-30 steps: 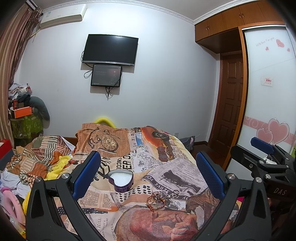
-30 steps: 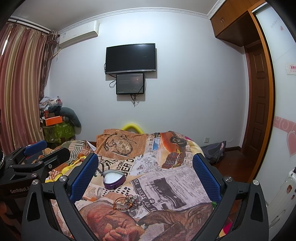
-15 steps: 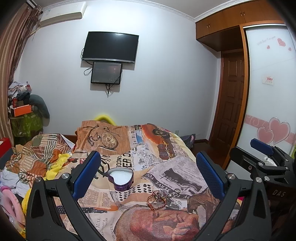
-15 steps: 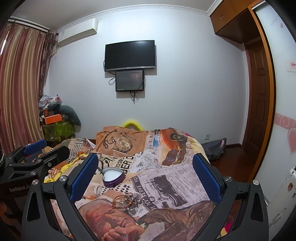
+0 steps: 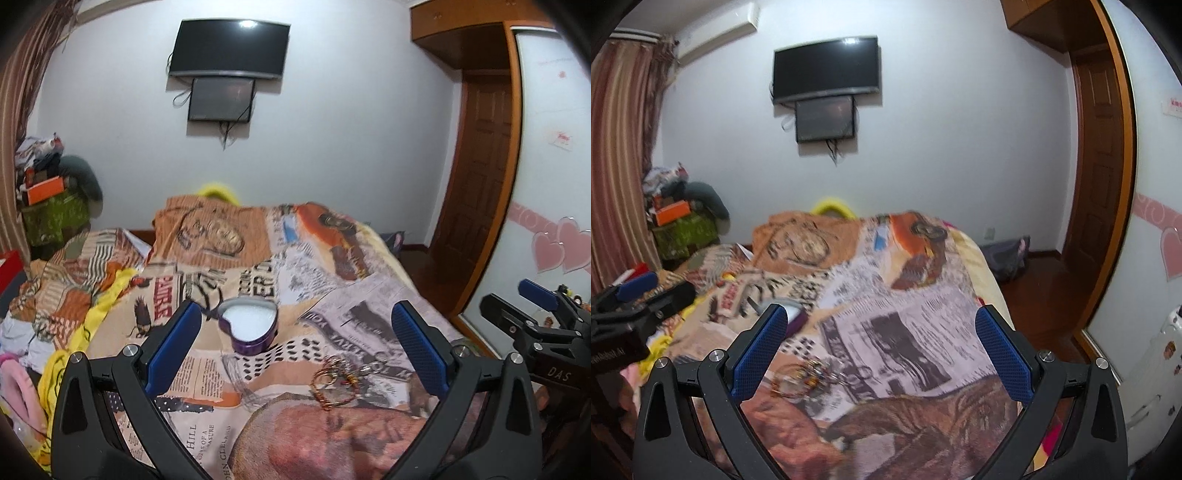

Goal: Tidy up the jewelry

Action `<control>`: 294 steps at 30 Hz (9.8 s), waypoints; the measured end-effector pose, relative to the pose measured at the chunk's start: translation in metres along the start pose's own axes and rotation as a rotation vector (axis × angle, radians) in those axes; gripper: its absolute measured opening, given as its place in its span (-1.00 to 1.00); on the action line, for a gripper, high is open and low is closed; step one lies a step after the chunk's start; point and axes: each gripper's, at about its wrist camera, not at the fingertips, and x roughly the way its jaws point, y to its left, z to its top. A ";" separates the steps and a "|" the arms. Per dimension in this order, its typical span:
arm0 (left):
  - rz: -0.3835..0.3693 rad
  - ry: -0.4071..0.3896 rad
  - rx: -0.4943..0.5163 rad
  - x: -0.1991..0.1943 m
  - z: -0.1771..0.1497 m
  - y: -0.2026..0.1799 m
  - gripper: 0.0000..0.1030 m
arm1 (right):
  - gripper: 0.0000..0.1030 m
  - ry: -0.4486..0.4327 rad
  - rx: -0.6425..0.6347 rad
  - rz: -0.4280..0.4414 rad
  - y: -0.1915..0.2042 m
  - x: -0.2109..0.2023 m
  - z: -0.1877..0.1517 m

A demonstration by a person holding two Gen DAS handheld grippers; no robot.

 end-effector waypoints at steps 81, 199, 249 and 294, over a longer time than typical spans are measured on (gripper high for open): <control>-0.054 0.185 0.040 0.102 0.001 0.039 -0.98 | -0.61 0.229 -0.072 0.292 0.048 0.105 0.023; -0.216 0.528 0.106 0.136 -0.047 0.003 -0.12 | -0.21 0.473 -0.209 0.254 0.009 0.133 -0.019; -0.258 0.516 0.108 0.146 -0.071 -0.016 -0.86 | -0.74 0.513 -0.190 0.339 0.020 0.145 -0.051; -0.126 0.317 0.024 0.155 0.003 0.081 -0.86 | -0.73 0.372 -0.184 0.432 0.089 0.187 0.033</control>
